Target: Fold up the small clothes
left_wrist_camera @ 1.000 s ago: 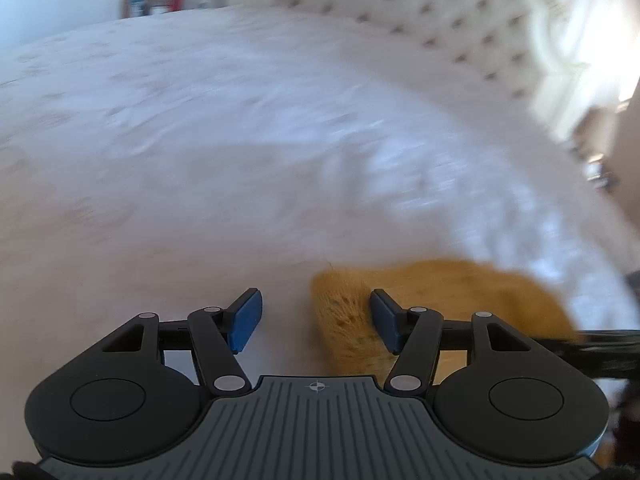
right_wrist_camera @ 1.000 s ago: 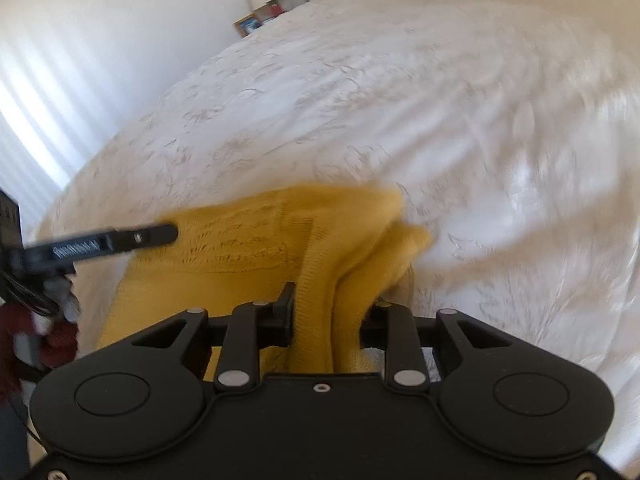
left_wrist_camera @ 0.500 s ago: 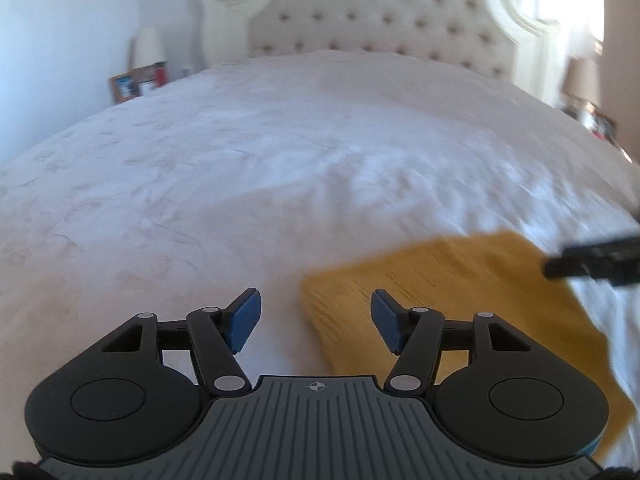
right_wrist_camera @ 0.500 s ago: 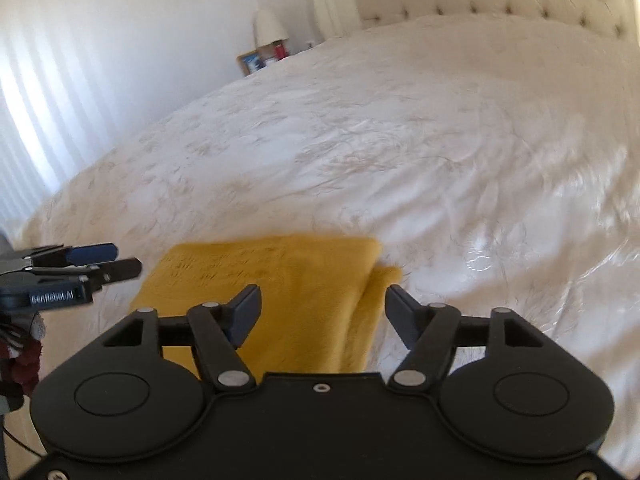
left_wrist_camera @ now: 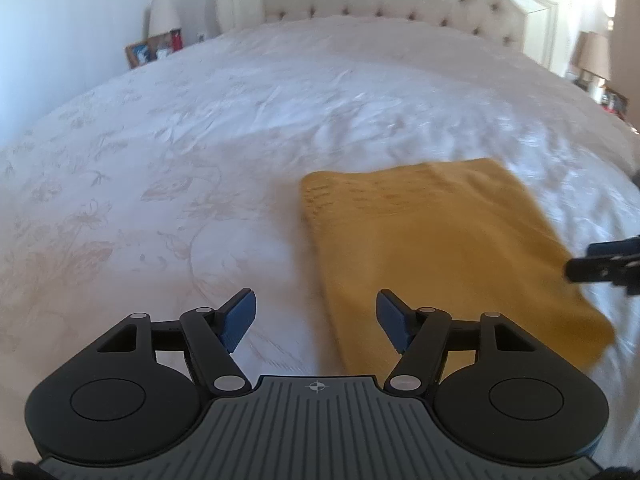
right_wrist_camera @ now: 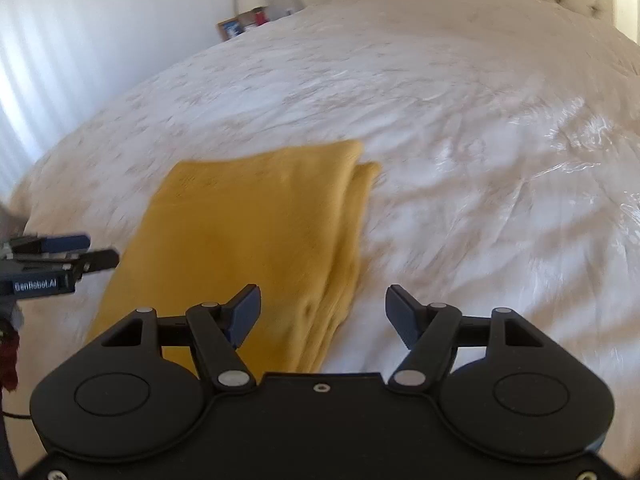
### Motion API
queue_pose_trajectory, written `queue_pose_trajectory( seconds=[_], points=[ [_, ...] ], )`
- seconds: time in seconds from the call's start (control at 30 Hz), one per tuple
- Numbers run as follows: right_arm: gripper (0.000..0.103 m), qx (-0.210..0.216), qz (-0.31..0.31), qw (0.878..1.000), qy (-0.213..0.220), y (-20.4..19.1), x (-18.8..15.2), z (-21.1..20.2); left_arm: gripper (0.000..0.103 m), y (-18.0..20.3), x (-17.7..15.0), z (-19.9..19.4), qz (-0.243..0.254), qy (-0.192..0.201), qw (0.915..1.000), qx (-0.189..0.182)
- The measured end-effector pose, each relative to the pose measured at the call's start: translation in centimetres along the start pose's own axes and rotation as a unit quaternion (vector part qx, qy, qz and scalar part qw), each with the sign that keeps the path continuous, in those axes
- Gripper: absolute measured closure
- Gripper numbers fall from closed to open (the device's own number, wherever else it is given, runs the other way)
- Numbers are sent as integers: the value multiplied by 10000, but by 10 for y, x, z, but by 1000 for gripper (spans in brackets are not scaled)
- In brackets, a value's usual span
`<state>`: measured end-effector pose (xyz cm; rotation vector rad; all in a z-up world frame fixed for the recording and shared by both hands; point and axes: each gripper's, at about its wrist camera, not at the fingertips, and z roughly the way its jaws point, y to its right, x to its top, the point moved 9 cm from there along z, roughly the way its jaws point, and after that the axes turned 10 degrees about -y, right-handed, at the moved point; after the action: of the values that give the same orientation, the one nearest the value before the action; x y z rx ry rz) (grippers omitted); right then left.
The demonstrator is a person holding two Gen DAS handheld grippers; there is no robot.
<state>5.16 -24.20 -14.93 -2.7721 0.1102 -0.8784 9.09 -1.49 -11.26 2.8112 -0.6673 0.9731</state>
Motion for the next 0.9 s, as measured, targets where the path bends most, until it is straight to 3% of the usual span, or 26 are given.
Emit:
queue_pose_trajectory(
  seconds=[0.17,0.3,0.37,0.43,0.53,0.8,0.9],
  points=[
    [31,-251,-275,9978,-547,-15,-38,7,37,25,-37,5,196,-406,9990,43],
    [30,-190,14,9979,-613,-14,-53,-3,37,26,-59,0,-110,-482,9987,83],
    [23,-173,68,9988,-446,-15,-52,-18,37,24,-59,-10,-270,-407,9987,117],
    [8,-182,62,9996,-213,-18,-47,-32,37,22,-56,-24,-412,-265,9986,175],
    [0,-153,89,9996,232,-25,-35,-58,37,22,-47,-45,-552,-30,9980,302],
    [1,-220,17,9979,608,-44,-19,-84,33,36,-19,-89,-929,442,9932,553],
    [1,-154,58,9977,665,-46,-19,-87,33,37,-18,-95,-1046,238,9885,1069]
  ],
)
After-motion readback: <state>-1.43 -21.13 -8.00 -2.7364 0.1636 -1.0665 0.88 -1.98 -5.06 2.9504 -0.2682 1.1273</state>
